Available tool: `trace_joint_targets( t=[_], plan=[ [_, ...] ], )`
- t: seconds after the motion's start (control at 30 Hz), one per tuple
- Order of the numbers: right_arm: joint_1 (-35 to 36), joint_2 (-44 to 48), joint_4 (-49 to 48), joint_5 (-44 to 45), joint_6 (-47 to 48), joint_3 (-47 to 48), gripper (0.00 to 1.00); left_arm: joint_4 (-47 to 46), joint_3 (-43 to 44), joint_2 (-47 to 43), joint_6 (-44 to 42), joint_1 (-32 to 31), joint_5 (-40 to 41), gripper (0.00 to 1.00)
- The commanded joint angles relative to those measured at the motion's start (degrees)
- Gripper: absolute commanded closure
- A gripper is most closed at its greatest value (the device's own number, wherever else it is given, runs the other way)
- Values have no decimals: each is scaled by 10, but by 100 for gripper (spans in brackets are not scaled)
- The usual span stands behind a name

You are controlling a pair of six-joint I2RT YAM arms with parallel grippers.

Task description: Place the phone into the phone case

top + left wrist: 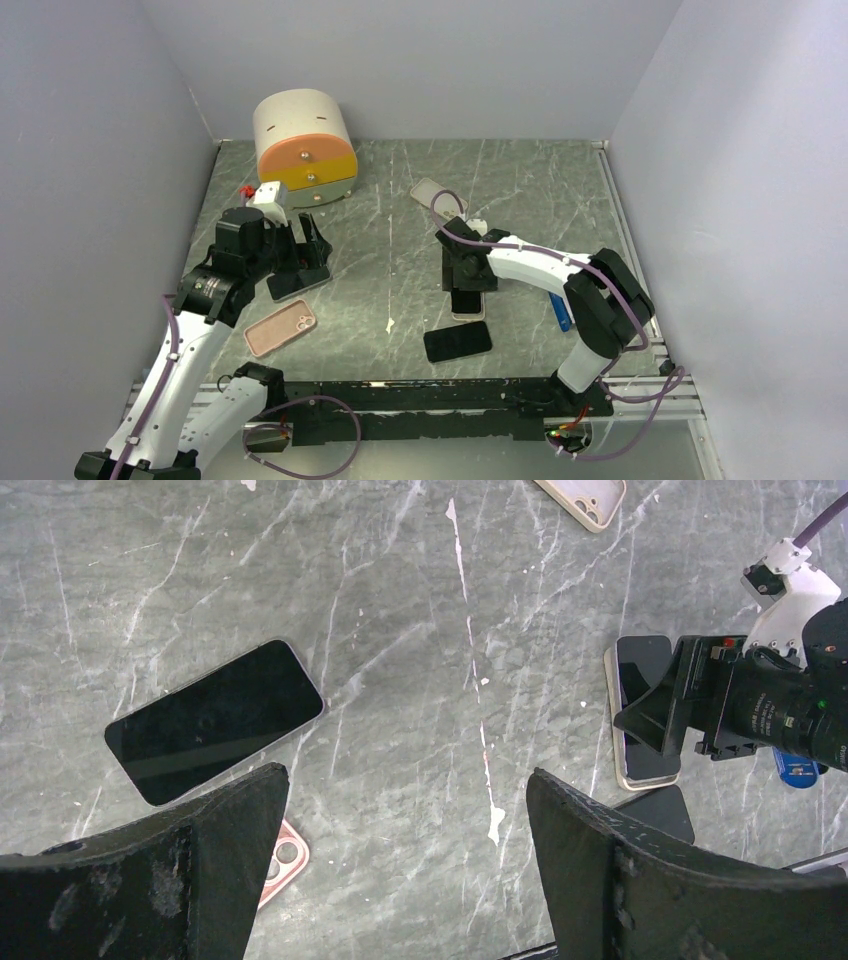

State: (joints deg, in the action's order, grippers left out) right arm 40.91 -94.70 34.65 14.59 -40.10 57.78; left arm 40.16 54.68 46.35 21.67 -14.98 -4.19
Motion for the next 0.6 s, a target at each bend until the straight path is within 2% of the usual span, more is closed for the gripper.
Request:
trace_joint_targets(
  t=[0.0, 0.27, 0.57],
  plan=[
    [-4, 32, 7, 27, -5, 1, 74, -15, 18, -2, -7, 2, 1, 6],
    [-7, 19, 6, 19, -13, -10, 74, -14, 18, -2, -7, 2, 1, 6],
    [-7, 23, 9, 24, -14, -18, 69, -15, 18, 1, -8, 2, -1, 6]
  ],
)
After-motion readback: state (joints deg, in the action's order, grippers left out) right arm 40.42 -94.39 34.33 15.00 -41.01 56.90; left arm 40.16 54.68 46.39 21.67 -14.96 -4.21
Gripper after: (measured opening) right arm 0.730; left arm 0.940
